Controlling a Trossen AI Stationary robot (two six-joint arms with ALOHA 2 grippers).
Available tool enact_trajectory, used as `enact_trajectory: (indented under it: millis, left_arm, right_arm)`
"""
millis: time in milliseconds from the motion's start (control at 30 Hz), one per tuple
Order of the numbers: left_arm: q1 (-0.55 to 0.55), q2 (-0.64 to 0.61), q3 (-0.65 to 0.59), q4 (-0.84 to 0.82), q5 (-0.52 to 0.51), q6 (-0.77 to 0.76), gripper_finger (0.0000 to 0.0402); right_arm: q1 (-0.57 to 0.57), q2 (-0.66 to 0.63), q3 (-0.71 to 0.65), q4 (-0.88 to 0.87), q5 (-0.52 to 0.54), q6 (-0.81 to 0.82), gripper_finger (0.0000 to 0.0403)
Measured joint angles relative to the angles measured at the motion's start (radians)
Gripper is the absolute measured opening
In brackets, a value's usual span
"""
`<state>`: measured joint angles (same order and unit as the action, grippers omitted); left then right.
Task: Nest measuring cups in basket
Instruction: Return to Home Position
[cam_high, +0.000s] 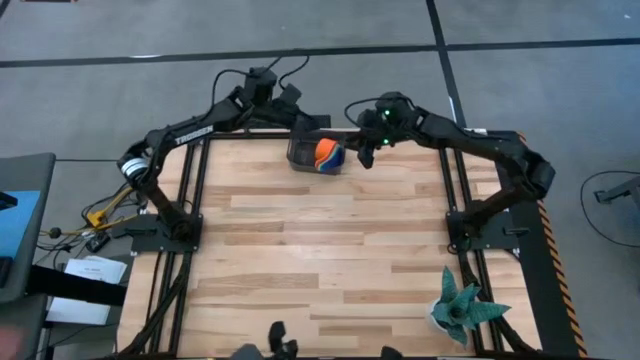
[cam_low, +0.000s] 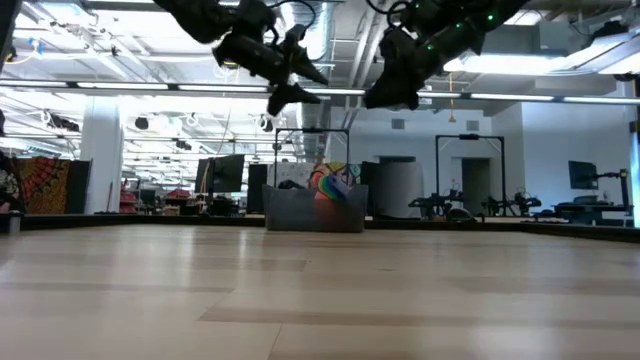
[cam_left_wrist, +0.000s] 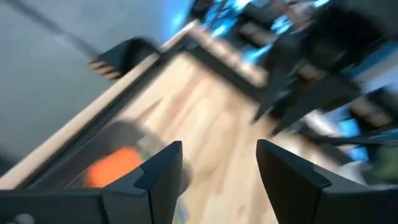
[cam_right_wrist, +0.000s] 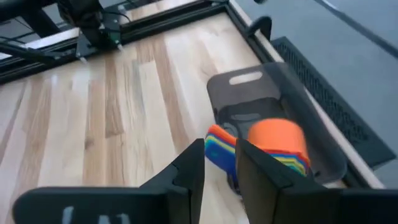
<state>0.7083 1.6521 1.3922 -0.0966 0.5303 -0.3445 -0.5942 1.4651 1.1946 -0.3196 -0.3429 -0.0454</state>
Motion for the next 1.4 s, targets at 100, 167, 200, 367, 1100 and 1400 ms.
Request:
enact_trajectory:
  millis: [100,167,200,367,1100,1400]
  left_arm:
    - [-0.029,-0.03,0.0,-0.132,-0.122,0.081,0.0194]
    - [-0.056,-0.038,0.0,-0.23,-0.184,0.12,0.0194]
    - [-0.07,-0.038,0.0,-0.267,-0.213,0.135,0.0194]
    - [-0.157,-0.04,0.0,-0.333,-0.351,0.203,0.0194]
    - [-0.333,-0.398,-0.558,0.516,-0.382,0.13,0.0028]
    - [-0.476,-0.509,-0.728,0.551,-0.501,0.178,0.0001]
  right_arm:
    - [0.019,0.014,-0.007,0.002,0.005,0.022,0.0109]
    - [0.035,0.015,-0.009,-0.008,0.005,0.027,0.0107]
    - [0.044,0.015,-0.008,0.009,0.005,0.031,0.0107]
    - [0.066,-0.025,-0.008,0.023,0.008,0.071,0.0107]
    - [0.095,-0.585,-0.324,0.071,-0.027,0.282,0.0106]
    - [0.116,-0.647,-0.344,0.048,-0.065,0.214,0.0012]
